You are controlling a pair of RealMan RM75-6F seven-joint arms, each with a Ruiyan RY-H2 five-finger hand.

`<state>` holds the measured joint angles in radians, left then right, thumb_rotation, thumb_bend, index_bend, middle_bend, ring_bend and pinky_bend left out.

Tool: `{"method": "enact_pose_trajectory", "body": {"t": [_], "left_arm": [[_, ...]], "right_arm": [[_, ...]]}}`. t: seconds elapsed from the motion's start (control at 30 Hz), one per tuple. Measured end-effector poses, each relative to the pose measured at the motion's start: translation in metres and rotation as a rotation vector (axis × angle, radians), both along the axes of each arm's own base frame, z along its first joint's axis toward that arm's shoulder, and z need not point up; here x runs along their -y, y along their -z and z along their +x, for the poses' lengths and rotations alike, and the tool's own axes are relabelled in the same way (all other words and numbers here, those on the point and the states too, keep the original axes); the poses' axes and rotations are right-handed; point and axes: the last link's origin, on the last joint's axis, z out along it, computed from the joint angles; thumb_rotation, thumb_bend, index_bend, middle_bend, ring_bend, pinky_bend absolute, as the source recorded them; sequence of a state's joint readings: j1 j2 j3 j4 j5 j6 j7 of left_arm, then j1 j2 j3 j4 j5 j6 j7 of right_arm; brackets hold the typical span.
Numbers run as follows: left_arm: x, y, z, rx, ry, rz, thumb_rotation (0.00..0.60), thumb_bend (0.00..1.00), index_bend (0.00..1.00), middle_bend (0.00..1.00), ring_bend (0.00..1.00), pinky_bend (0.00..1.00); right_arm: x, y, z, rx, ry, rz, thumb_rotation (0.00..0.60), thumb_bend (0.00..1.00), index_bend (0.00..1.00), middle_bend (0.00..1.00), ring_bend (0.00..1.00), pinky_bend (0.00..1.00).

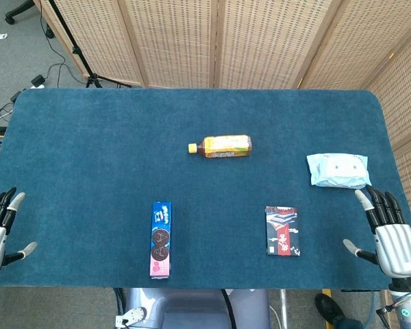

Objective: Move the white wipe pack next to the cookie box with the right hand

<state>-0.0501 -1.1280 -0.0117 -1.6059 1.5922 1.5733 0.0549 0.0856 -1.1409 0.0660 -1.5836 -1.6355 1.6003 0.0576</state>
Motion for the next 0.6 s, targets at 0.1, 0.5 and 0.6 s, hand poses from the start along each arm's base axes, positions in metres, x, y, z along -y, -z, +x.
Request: {"method": "enact_pose_trajectory", "body": {"t": [0.1, 0.5, 0.6], "left_arm": [[0.0, 0.0, 0.0, 0.001, -0.001, 0.001, 0.6, 0.0, 0.0, 0.0, 0.0, 0.0], [-0.004, -0.001, -0.002, 0.004, -0.016, 0.003, 0.6, 0.0, 0.0, 0.0, 0.0, 0.0], [-0.006, -0.001, -0.002, 0.0, -0.024, 0.004, 0.6, 0.0, 0.0, 0.0, 0.0, 0.0]], "right_arm": [[0.0, 0.0, 0.0, -0.004, 0.0, 0.002, 0.6, 0.16, 0.0, 0.0, 0.0, 0.0], [0.009, 0.002, 0.001, 0.059, -0.006, 0.042, 0.6, 0.58, 0.0, 0.0, 0.0, 0.0], [0.022, -0.002, -0.002, 0.147, -0.011, 0.081, 0.6, 0.89, 0.0, 0.0, 0.0, 0.0]]}}
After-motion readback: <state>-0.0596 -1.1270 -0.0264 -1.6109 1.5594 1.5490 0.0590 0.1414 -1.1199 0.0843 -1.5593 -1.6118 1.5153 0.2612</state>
